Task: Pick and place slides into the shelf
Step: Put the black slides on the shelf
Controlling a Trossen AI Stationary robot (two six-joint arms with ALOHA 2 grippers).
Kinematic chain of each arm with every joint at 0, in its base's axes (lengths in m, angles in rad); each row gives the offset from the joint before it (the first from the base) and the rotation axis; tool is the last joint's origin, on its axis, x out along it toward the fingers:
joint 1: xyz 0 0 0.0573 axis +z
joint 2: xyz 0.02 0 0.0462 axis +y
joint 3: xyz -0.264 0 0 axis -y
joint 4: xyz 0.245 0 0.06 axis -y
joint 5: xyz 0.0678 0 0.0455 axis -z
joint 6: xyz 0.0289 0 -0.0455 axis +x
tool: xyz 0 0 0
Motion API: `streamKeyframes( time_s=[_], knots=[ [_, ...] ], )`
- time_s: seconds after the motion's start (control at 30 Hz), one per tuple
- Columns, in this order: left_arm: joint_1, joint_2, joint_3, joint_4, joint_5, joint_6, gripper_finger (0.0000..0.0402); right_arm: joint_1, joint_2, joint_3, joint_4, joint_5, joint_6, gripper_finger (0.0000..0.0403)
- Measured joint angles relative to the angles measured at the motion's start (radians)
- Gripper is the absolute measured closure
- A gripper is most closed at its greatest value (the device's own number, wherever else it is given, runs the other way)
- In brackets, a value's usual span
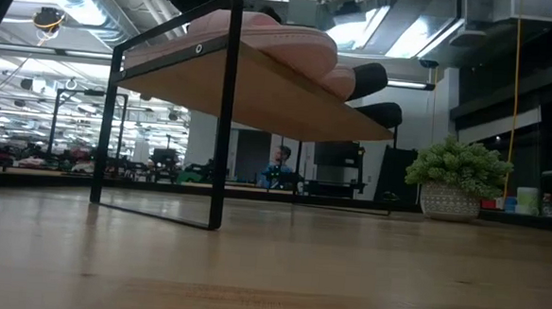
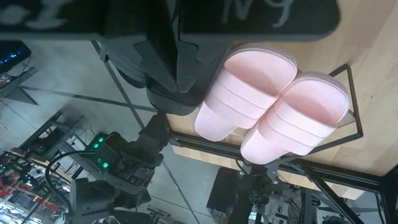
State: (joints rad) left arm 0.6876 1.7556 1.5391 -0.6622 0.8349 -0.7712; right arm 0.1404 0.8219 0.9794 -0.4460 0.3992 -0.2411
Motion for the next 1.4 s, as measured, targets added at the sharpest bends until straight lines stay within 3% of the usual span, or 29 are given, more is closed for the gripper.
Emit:
streamKeyframes(
  time_s=[0.23,0.37,0.53,0.67,1.03,1.23,1.4],
  knots=[
    [0.061,-0.001,0.0,0.023,0.004,0.047,0.0255,0.0,0.0,0.0,0.06,-0.006,-0.004,0.0396],
    [0.077,-0.019,0.0,0.071,-0.002,0.092,0.0255,0.0,0.008,0.0,0.073,-0.066,-0.005,0.0399],
    [0.075,-0.056,0.001,0.154,-0.013,0.148,0.0255,-0.006,0.056,0.007,0.123,-0.09,-0.038,0.04],
    [0.075,-0.113,0.001,0.194,-0.024,0.202,0.0255,-0.03,0.125,0.086,0.083,-0.116,-0.049,0.04],
    [0.007,-0.306,0.002,0.181,-0.225,0.444,0.0255,-0.146,0.358,0.346,-0.146,-0.425,0.019,0.0399],
    [-0.047,-0.412,0.002,0.162,-0.278,0.544,0.0255,-0.171,0.424,0.364,-0.186,-0.469,0.135,0.0397],
    [-0.075,-0.487,0.002,0.048,-0.342,0.635,0.0255,-0.164,0.465,0.364,-0.154,-0.475,0.216,0.0396]
  ],
)
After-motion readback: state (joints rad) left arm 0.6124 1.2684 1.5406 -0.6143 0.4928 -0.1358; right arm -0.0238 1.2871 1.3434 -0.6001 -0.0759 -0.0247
